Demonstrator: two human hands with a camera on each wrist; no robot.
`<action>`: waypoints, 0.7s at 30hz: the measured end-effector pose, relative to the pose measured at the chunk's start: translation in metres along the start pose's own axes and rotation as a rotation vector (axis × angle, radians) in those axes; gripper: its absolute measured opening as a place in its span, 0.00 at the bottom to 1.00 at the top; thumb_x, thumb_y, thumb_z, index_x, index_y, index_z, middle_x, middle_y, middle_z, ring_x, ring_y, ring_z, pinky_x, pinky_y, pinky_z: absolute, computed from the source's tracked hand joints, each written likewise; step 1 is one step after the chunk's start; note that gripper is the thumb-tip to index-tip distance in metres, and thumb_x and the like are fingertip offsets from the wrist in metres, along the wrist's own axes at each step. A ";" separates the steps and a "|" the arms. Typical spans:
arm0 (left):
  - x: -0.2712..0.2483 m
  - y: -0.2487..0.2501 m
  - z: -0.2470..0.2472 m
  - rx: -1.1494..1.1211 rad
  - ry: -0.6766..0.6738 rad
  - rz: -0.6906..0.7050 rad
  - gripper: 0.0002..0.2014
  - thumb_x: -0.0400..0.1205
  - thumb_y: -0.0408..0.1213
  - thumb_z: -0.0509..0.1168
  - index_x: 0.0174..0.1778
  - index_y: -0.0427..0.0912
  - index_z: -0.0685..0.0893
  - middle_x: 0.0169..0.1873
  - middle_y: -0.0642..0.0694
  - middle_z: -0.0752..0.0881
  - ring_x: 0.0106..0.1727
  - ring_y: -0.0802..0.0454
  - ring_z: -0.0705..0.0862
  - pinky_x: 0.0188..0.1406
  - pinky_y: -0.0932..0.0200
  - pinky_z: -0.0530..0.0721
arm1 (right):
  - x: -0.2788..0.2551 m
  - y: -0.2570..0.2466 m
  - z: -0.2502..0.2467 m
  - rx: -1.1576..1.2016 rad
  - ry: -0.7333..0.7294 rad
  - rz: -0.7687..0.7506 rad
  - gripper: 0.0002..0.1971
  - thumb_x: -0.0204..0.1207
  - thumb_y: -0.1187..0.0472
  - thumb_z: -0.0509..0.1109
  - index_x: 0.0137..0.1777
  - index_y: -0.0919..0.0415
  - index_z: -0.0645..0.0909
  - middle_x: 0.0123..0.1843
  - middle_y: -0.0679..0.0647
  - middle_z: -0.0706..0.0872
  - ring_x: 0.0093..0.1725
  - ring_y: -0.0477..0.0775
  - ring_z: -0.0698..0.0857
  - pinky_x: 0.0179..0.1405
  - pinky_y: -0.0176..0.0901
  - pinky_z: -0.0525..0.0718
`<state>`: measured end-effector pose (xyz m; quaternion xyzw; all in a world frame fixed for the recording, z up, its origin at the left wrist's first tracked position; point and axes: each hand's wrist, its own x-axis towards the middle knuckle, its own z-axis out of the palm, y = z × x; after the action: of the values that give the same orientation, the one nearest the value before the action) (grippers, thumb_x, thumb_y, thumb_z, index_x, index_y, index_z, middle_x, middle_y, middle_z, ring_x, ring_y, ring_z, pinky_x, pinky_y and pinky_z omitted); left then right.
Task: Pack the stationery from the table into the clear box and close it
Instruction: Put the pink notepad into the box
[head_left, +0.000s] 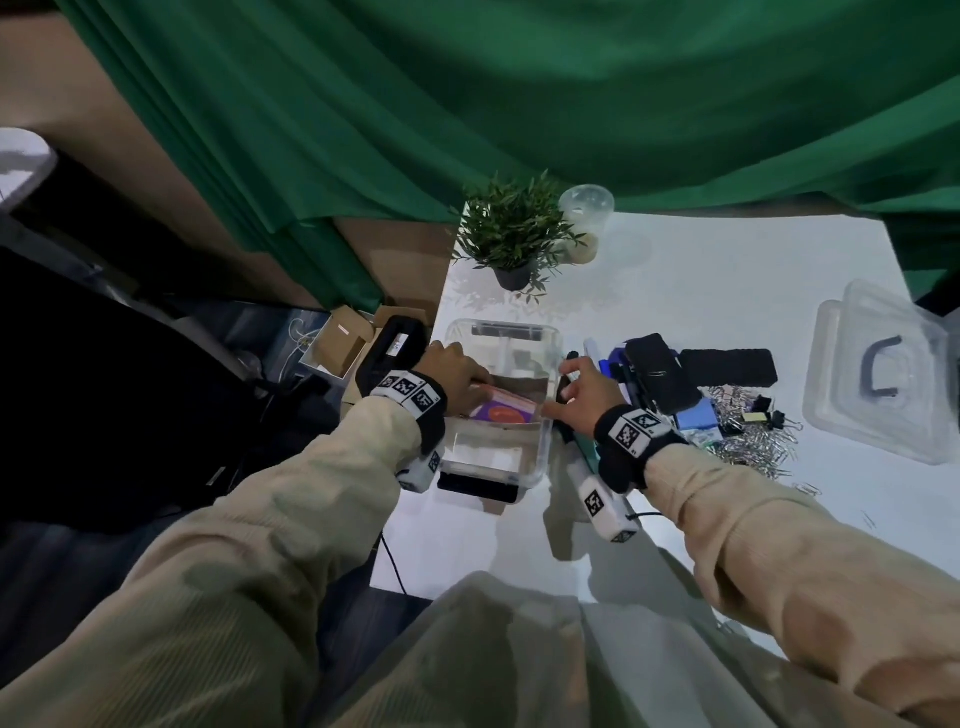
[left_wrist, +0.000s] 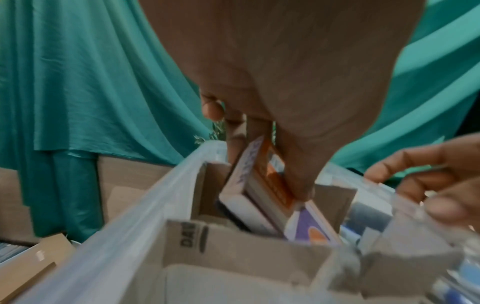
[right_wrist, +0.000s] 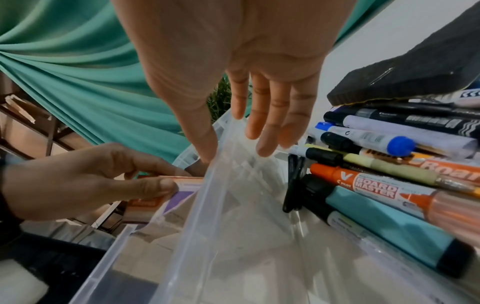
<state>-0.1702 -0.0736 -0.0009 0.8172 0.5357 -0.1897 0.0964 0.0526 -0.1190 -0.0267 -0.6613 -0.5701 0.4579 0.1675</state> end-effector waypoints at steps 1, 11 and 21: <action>0.003 0.004 0.003 0.028 -0.018 0.012 0.20 0.82 0.60 0.55 0.66 0.64 0.82 0.55 0.40 0.84 0.60 0.38 0.77 0.62 0.45 0.72 | 0.000 0.000 0.000 0.001 -0.002 0.000 0.31 0.67 0.54 0.81 0.67 0.55 0.70 0.45 0.52 0.81 0.44 0.51 0.81 0.36 0.38 0.75; 0.012 0.025 0.013 -0.156 -0.123 -0.087 0.19 0.80 0.46 0.68 0.67 0.48 0.83 0.57 0.39 0.86 0.57 0.38 0.84 0.58 0.48 0.85 | -0.002 0.009 0.002 0.084 -0.029 0.082 0.28 0.69 0.50 0.79 0.66 0.54 0.72 0.42 0.51 0.85 0.40 0.49 0.84 0.32 0.35 0.75; 0.019 0.020 0.011 -0.188 -0.187 -0.070 0.14 0.83 0.38 0.62 0.62 0.47 0.87 0.55 0.40 0.88 0.56 0.40 0.85 0.56 0.52 0.84 | 0.000 0.009 0.002 0.102 -0.035 0.096 0.26 0.67 0.48 0.80 0.62 0.52 0.74 0.40 0.49 0.85 0.39 0.49 0.86 0.30 0.37 0.77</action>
<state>-0.1478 -0.0696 -0.0192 0.7640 0.5681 -0.2171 0.2155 0.0568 -0.1226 -0.0345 -0.6704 -0.5165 0.5053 0.1687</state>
